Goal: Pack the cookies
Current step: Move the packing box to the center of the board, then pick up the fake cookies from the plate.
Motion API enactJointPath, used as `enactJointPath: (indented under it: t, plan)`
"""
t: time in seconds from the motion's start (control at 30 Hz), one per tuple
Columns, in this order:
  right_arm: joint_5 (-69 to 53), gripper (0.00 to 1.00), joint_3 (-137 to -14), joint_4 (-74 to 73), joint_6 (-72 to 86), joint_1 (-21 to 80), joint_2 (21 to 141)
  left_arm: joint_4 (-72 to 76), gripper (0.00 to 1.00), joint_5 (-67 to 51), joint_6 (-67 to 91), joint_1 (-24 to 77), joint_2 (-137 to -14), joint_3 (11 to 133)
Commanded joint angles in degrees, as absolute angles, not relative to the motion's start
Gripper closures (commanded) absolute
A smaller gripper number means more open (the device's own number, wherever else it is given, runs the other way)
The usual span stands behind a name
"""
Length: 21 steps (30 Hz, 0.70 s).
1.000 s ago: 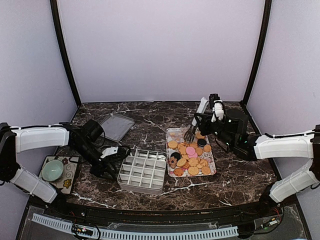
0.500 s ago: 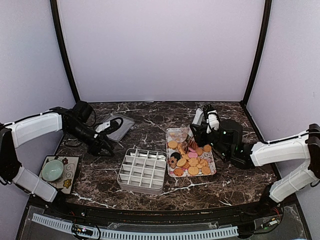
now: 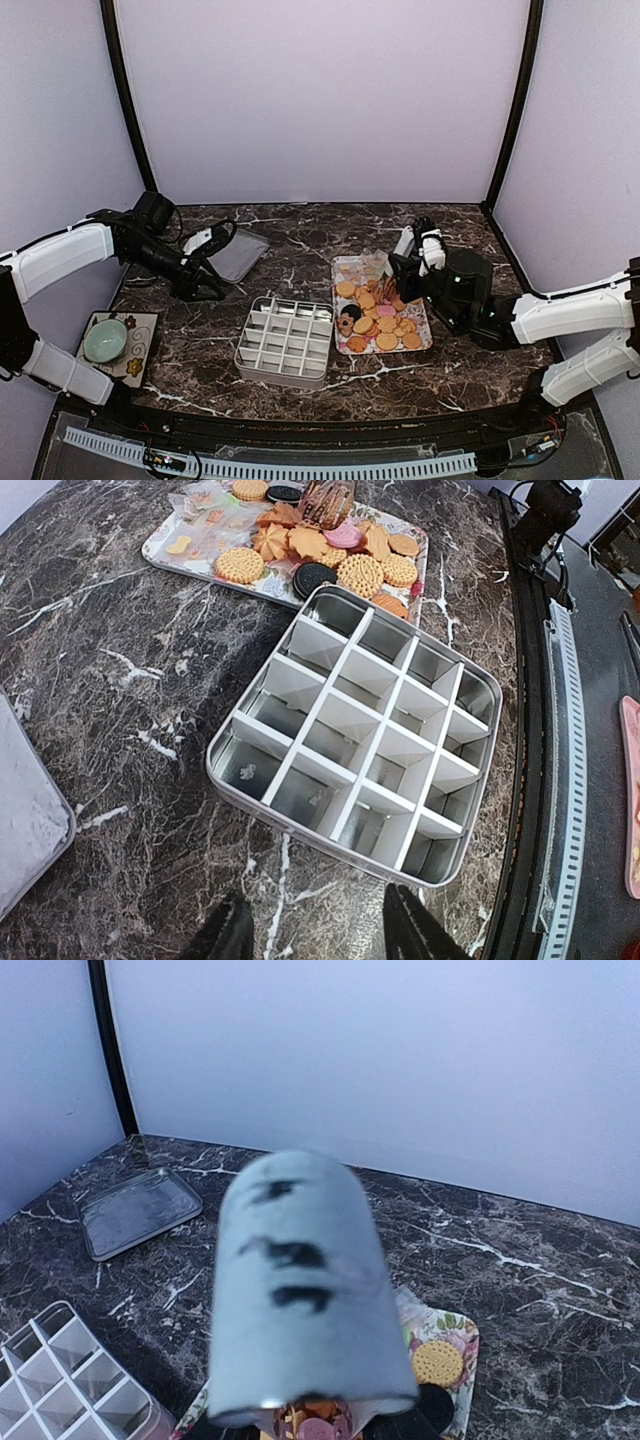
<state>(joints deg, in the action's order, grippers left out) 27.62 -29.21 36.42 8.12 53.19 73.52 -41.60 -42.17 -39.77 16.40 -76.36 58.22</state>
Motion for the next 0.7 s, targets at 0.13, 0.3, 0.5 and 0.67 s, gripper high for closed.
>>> enactJointPath:
  t: [0.13, 0.3, 0.5, 0.67]
  plan:
    - [29.8, 0.78, -30.2, 37.5, 6.5, 53.6, 70.4, -42.5, 0.55, -42.9, -38.7, 16.4, -75.3, 58.8]
    - [30.7, 0.89, -32.6, 34.6, 4.6, 53.6, 71.3, -42.7, 0.55, -42.9, -38.4, 16.4, -75.7, 59.4]
    - [30.1, 0.82, -32.3, 33.9, 4.0, 53.6, 71.5, -42.5, 0.55, -42.9, -38.2, 16.4, -76.2, 60.3]
    - [29.2, 0.71, -31.3, 34.3, 5.6, 53.6, 72.1, -42.6, 0.55, -42.8, -38.3, 16.4, -76.4, 61.0]
